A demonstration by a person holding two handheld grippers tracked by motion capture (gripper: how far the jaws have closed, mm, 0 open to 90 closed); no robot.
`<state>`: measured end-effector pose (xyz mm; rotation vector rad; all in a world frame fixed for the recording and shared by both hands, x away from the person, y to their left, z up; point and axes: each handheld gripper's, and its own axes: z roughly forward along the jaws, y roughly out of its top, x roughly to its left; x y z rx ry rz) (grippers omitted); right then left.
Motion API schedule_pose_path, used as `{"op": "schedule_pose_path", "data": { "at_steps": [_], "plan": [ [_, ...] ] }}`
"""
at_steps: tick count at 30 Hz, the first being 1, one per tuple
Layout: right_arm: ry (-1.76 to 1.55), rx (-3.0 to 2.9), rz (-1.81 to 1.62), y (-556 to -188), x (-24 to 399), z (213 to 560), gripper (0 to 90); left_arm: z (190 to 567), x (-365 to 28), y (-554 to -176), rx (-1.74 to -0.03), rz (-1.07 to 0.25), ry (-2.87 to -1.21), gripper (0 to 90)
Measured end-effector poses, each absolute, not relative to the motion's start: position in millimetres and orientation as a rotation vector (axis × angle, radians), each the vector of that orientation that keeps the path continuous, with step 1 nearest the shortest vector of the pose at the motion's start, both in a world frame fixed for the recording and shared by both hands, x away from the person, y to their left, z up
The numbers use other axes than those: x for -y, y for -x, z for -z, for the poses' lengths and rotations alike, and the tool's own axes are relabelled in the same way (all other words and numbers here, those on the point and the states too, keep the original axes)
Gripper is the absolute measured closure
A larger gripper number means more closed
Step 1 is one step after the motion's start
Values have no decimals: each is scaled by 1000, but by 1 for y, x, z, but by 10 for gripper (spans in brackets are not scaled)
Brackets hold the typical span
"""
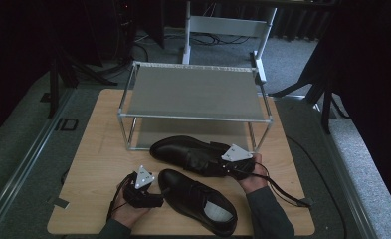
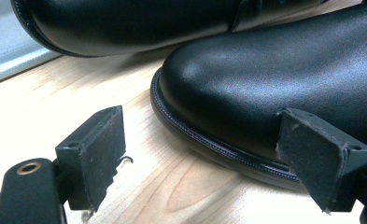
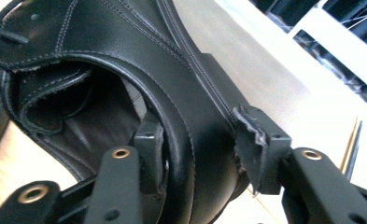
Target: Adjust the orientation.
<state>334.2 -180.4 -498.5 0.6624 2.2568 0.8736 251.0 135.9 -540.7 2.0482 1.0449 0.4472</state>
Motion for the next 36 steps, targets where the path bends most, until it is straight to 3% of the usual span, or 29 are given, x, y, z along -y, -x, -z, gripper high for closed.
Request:
{"op": "schedule_pose_path", "data": {
  "at_steps": [13, 19, 36],
  "plan": [
    [-663, -2234, -817, -340, 178, 489, 708, 541, -137, -251, -1045, -439, -2043, 160],
    [-726, -2289, -834, -342, 187, 485, 830, 542, -137, -251, -1046, -438, -2039, 160],
    [-800, -2335, -840, -326, 207, 483, 833, 544, -138, -251, -1051, -426, -2023, 160]
  ]
}}
